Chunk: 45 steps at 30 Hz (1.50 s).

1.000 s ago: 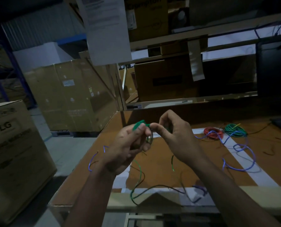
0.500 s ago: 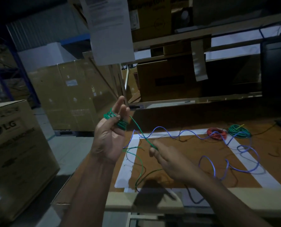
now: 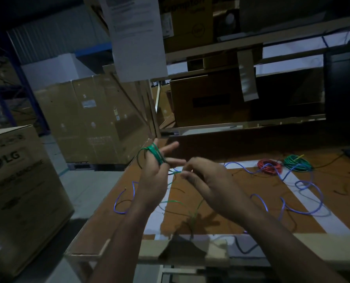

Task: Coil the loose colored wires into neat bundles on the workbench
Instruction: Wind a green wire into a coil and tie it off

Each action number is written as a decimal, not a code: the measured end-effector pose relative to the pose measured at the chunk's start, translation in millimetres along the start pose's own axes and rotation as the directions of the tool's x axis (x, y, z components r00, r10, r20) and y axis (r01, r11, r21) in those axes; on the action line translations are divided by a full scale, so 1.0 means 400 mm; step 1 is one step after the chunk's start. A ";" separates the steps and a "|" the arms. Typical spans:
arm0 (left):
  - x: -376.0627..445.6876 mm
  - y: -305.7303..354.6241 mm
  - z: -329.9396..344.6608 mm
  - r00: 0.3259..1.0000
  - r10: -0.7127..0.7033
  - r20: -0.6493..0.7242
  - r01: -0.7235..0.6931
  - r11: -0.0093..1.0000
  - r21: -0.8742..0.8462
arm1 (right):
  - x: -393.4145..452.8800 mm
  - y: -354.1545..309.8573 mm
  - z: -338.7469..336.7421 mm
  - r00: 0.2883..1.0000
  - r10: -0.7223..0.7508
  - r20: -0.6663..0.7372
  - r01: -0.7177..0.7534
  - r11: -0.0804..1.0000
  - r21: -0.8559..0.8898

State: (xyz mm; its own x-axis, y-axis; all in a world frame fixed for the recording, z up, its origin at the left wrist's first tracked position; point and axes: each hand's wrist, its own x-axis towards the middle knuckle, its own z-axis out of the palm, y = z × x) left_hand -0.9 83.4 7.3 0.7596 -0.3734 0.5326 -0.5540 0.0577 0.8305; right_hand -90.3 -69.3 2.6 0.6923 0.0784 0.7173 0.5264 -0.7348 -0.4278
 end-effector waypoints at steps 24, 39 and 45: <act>0.021 0.099 -0.052 0.969 -0.245 -0.026 0.048 0.290 -0.956 | -0.024 0.099 0.034 0.953 0.199 0.227 -0.180 0.978 -0.101; -0.027 0.023 0.000 0.991 0.031 0.129 -0.041 0.996 0.075 | 0.019 -0.024 -0.015 0.980 0.021 -0.200 -0.001 0.995 0.099; -0.052 0.057 0.007 0.961 -0.054 0.273 0.088 0.989 -0.116 | 0.055 0.012 -0.050 0.926 0.159 -0.342 -0.104 0.979 0.173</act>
State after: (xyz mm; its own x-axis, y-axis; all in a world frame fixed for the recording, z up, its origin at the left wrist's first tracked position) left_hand -30.3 89.7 14.9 0.6665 -0.6142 0.4226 -0.4415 0.1316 0.8875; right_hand -82.4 -84.6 27.2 0.5561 -0.2745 0.7845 0.5287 -0.6114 -0.5887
